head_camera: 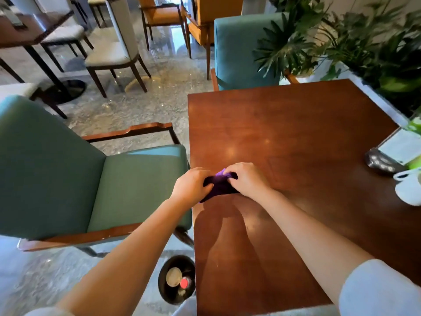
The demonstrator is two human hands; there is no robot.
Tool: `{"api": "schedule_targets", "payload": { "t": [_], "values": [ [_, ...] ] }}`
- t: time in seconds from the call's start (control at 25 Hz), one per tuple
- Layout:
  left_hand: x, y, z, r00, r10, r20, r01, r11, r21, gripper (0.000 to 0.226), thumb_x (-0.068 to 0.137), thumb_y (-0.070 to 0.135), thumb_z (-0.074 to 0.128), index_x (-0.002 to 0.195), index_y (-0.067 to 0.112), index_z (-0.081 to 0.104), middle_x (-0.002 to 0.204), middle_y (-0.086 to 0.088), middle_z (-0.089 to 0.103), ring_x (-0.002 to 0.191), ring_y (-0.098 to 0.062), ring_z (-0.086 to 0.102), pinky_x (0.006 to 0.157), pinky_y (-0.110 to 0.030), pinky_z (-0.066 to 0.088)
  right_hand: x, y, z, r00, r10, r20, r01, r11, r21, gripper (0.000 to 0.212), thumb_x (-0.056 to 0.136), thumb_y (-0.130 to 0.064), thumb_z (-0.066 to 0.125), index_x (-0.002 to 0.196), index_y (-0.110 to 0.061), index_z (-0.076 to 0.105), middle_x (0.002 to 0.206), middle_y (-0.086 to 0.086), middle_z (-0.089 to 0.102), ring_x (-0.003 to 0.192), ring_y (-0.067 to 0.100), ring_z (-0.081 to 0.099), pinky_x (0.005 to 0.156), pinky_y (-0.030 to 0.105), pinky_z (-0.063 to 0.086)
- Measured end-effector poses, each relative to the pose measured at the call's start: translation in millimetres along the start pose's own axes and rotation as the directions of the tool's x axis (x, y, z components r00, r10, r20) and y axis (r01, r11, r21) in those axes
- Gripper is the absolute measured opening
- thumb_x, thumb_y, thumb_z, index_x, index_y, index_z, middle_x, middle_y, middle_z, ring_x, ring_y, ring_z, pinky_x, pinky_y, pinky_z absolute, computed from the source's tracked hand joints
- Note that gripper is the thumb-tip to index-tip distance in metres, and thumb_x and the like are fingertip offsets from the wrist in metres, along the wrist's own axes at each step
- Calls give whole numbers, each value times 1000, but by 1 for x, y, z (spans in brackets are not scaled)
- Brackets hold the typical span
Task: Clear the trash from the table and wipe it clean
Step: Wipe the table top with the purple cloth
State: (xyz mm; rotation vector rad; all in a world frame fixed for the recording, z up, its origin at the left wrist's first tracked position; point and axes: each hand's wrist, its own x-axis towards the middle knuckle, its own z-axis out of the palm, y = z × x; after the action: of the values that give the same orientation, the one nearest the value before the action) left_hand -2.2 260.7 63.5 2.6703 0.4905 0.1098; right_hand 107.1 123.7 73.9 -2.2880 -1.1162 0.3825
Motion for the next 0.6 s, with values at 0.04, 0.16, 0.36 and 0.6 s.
{"api": "schedule_targets", "payload": {
  "t": [0.04,0.16,0.36,0.6],
  "values": [
    [13,-4,-4,1000,2,2,-2,1000,-2,22,83,20,59,103,21,68,96,1,64,94,-18,57,67,-31,48,15,0,-3,1000,1,5,-1,1000,-6,31,78,1,53,91,-19,72,101,1,71,94,20,60,59,10,34],
    [59,-20,-10,1000,19,7,-19,1000,-1,24,82,21,60,105,21,67,97,0,65,95,-19,57,70,-34,51,67,11,-8,999,0,41,1,999,-33,30,76,-1,52,87,-22,71,102,-3,72,93,20,61,76,29,49],
    [129,-43,-4,999,-28,-24,28,999,28,23,83,23,61,104,19,67,99,1,65,94,-19,58,70,-33,50,144,34,-10,997,-28,78,34,997,-73,27,75,-3,52,81,-23,69,100,-4,71,93,22,60,76,31,50],
    [166,-65,41,995,-95,5,95,995,36,27,83,21,60,109,20,65,106,1,64,104,-19,55,72,-30,48,177,75,23,995,4,98,12,986,-164,23,82,-9,51,93,-21,67,103,0,65,97,24,58,65,26,36]
  ]
}}
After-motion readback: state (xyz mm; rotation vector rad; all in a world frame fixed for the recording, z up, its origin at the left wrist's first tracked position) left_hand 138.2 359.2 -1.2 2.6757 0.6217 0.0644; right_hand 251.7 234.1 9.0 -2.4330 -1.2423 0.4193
